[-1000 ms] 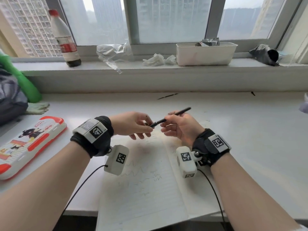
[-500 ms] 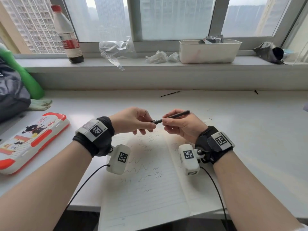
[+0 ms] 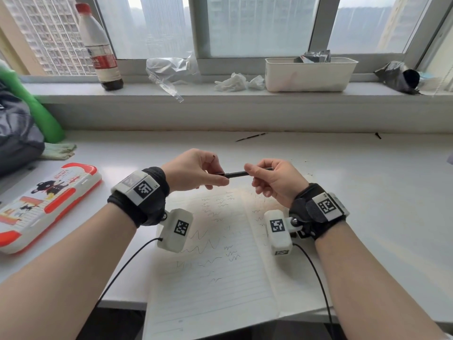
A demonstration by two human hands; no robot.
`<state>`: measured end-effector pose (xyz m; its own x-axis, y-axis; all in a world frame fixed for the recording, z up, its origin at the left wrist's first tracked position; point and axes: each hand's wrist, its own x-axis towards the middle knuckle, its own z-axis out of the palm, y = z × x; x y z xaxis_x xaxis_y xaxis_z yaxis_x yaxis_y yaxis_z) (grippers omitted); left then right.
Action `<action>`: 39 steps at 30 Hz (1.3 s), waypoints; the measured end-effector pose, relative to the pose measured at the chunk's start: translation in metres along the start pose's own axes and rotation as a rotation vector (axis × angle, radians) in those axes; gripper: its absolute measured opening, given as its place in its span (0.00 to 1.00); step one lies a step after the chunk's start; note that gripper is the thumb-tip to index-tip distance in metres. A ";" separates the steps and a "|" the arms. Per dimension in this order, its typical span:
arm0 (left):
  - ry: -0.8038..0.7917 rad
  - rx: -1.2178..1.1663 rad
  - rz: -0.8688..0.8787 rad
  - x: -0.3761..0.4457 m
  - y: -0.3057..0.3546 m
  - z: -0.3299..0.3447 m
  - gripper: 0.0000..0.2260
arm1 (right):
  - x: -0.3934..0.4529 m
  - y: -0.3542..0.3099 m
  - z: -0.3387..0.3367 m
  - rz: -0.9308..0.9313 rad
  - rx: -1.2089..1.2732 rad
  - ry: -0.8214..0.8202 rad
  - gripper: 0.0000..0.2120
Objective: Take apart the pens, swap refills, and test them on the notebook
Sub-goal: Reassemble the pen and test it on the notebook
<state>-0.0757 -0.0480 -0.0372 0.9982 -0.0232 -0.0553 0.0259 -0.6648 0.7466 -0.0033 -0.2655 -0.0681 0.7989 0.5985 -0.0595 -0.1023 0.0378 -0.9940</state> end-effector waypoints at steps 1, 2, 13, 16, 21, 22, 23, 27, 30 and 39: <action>0.004 0.005 0.000 0.000 0.000 0.000 0.11 | 0.000 0.000 0.001 0.006 -0.023 0.000 0.15; 0.005 0.007 -0.002 -0.001 -0.001 -0.001 0.10 | 0.001 0.000 0.001 0.013 -0.028 -0.004 0.15; 0.106 0.274 -0.100 0.001 -0.025 -0.015 0.10 | 0.008 0.006 -0.002 0.147 -0.109 0.147 0.22; 0.082 0.342 -0.167 -0.002 -0.036 -0.021 0.10 | 0.010 0.008 -0.004 0.185 -0.154 0.111 0.18; 0.026 0.377 -0.212 0.002 -0.034 -0.020 0.10 | 0.011 0.009 0.001 0.229 -0.127 0.044 0.16; 0.022 0.376 -0.213 0.002 -0.034 -0.020 0.10 | 0.011 0.009 0.002 0.232 -0.121 0.040 0.15; 0.017 0.375 -0.213 0.004 -0.035 -0.019 0.09 | 0.010 0.009 0.001 0.232 -0.121 0.039 0.15; 0.011 0.365 -0.211 0.004 -0.036 -0.021 0.10 | 0.010 0.010 0.000 0.224 -0.121 0.045 0.15; 0.085 0.336 -0.173 0.006 -0.037 -0.033 0.10 | 0.010 0.010 -0.001 0.218 -0.114 0.050 0.14; -0.103 0.476 -0.301 0.021 -0.052 -0.042 0.06 | 0.011 0.011 -0.002 0.192 -0.122 0.073 0.12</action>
<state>-0.0534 0.0174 -0.0497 0.9396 0.1626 -0.3012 0.2572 -0.9160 0.3080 0.0056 -0.2601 -0.0794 0.8130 0.5256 -0.2507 -0.1877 -0.1709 -0.9672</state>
